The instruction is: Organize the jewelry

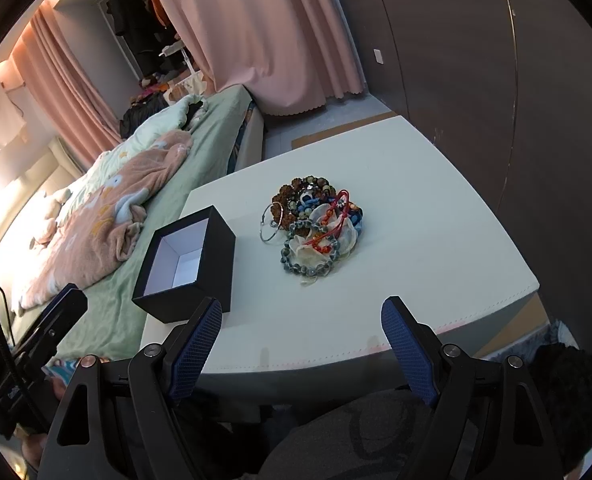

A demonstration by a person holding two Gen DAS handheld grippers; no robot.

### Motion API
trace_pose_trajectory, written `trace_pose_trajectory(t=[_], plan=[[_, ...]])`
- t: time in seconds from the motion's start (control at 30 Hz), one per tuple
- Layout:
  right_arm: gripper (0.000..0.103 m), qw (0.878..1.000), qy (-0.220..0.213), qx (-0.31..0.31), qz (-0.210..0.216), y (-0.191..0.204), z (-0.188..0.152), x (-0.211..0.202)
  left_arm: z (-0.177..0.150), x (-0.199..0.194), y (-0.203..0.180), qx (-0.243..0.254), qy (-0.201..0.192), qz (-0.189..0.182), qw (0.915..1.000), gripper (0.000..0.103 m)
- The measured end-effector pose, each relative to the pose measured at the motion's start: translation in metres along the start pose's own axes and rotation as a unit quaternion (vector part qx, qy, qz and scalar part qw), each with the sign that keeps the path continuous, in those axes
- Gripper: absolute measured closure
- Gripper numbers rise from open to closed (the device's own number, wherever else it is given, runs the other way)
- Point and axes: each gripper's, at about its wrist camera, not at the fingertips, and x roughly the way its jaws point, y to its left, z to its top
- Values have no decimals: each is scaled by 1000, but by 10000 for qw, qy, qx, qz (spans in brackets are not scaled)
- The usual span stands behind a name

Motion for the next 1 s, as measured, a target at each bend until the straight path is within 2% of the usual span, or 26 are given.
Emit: trace_pose_trajectory(t=[0.7, 1.0], plan=[[20, 10000, 17, 52, 48, -2, -1, 0, -1, 5, 4, -120, 63, 0, 9999, 6], [20, 9998, 22, 142, 119, 10, -9, -8, -1, 4, 4, -125, 78, 12, 9999, 6]])
